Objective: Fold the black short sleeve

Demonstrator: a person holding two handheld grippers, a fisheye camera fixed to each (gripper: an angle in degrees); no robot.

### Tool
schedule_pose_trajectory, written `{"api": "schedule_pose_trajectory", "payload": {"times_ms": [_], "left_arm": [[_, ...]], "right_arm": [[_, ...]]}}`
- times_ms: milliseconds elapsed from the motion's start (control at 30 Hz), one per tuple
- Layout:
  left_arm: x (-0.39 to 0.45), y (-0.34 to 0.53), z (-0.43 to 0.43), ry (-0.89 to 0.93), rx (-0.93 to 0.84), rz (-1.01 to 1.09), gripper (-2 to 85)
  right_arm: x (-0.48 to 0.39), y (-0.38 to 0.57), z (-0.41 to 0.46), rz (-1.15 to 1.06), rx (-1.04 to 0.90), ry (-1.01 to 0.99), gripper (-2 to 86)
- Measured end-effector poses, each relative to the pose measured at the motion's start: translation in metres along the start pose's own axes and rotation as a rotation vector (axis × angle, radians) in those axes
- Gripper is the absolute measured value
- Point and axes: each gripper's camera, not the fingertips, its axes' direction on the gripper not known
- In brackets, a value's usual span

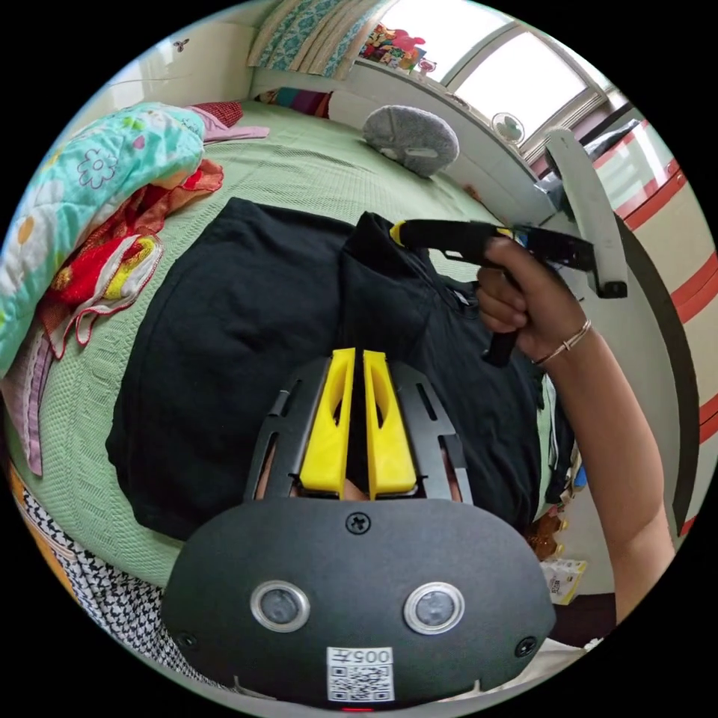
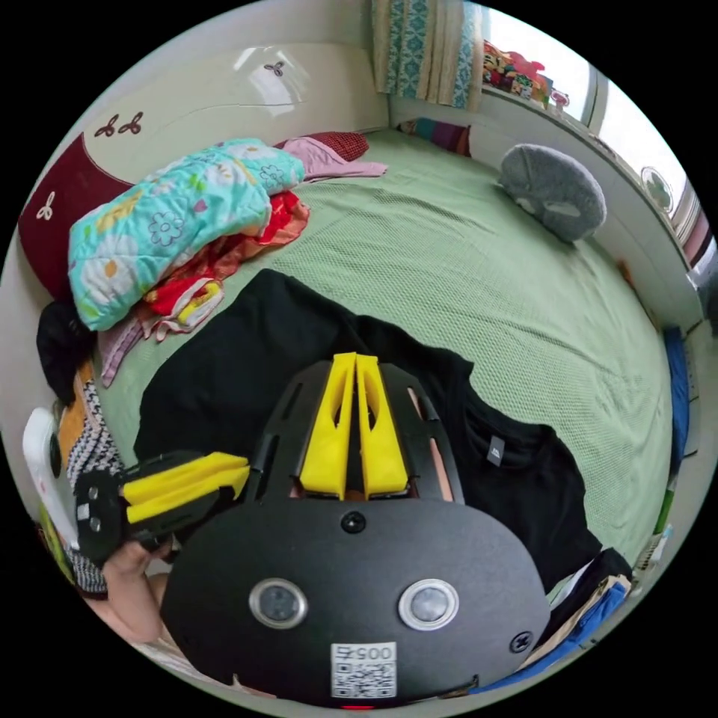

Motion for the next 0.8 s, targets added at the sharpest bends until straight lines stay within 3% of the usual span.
{"api": "schedule_pose_trajectory", "payload": {"times_ms": [233,400,500,633,800], "left_arm": [[0.01,-0.009,0.0,-0.082,-0.049,0.02,-0.3],[0.005,-0.012,-0.01,-0.022,-0.054,-0.007,-0.5],[0.004,-0.012,-0.026,-0.007,-0.014,-0.038,-0.6],[0.009,-0.006,-0.069,0.034,0.189,-0.043,-0.7],[0.037,-0.012,-0.06,0.136,0.096,0.016,-0.7]], "right_arm": [[-0.005,-0.034,0.027,0.026,-0.115,0.049,-1.3],[0.022,-0.038,0.019,0.172,-0.172,-0.083,-1.3],[0.045,-0.028,-0.016,0.257,-0.118,-0.209,-1.2],[0.085,-0.004,-0.079,0.324,0.003,-0.286,-1.0],[0.097,0.034,-0.131,0.294,0.043,-0.315,-1.0]]}}
